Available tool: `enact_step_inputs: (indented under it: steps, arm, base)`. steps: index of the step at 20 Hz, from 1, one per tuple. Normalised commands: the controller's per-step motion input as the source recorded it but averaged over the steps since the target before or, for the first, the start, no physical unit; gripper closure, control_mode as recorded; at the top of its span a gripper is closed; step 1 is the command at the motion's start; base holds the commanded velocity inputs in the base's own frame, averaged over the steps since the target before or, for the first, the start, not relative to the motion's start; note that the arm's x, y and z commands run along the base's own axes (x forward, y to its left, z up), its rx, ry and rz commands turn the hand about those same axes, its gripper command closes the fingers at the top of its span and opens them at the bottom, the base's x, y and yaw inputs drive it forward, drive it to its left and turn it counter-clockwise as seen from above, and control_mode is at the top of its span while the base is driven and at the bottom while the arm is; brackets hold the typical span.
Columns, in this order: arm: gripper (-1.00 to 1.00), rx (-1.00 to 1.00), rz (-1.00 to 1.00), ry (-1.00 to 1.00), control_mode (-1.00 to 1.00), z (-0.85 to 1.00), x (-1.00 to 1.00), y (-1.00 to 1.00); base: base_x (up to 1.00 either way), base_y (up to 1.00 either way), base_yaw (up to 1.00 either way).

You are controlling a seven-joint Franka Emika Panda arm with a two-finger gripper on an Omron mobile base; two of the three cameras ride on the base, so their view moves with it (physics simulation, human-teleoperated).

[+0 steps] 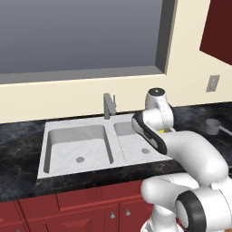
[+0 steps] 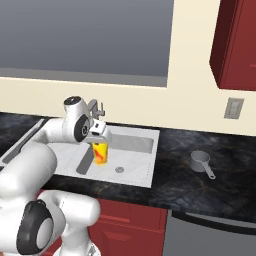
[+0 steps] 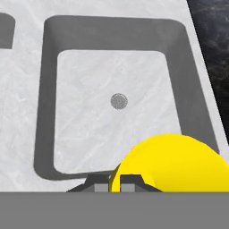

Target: Move any existing items from the left basin to the right basin for drying. Then move the measuring cup from the counter to the left basin of the sink for washing.

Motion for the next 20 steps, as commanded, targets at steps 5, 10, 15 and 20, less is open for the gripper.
enact_step_inputs:
  steps: [5, 10, 15, 20]
  arm:
    - [1.00, 0.02, 0.06, 0.01, -1.00, -0.25, 0.08, -0.39]
    - [1.00, 0.01, 0.10, 0.00, -1.00, -0.36, 0.22, -0.25]
    - [1.00, 0.00, 0.10, 0.00, -1.00, -0.34, 0.30, -0.18]
    - [1.00, 0.00, 0.08, 0.00, -1.00, -0.29, 0.28, -0.16]
  base:
    - [0.00, 0.00, 0.00]
    - [0.00, 0.00, 0.00]
    - [0.00, 0.00, 0.00]
    - [0.00, 0.00, 0.00]
